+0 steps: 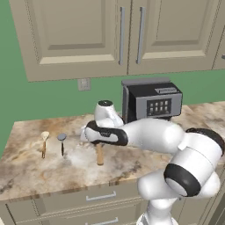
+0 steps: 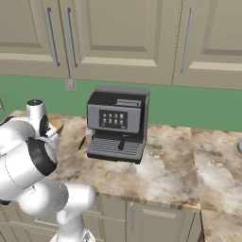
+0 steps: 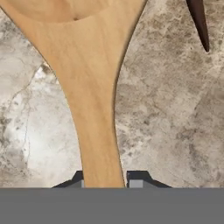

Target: Organize the utensils by type. Pick up the wooden spoons from the counter and place them in the open cabinet. Then pick up the metallic utensils from the counter and place them in the open drawer.

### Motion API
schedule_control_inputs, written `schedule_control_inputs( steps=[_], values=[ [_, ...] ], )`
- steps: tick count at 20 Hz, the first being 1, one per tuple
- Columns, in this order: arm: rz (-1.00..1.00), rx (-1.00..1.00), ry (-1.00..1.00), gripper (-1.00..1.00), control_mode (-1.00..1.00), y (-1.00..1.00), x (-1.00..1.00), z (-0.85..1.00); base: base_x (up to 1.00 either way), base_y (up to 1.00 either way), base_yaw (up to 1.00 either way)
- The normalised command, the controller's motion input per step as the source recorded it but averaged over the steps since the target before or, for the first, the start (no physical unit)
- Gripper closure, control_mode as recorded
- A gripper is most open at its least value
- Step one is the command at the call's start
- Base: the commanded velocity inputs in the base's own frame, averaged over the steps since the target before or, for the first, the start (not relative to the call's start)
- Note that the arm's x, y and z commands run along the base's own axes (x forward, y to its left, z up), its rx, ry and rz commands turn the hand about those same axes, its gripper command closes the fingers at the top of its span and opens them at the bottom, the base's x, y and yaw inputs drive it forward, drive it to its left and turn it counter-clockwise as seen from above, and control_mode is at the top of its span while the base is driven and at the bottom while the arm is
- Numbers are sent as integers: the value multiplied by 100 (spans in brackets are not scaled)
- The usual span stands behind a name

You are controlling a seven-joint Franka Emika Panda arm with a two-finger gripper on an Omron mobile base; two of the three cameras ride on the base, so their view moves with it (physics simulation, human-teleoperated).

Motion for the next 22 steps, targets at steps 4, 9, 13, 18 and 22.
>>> schedule_control_inputs(
  steps=[4,9,13,18,22],
  values=[
    [2,0,0,100,-100,-27,-43,44,0,0,0],
    [5,0,0,100,-100,-24,-35,44,0,0,0],
    [17,0,0,100,-100,-22,-19,54,0,0,0],
    [12,0,0,100,-100,-26,-8,52,0,0,0],
    [0,-4,0,100,-100,-37,-5,35,0,0,0]
  ],
)
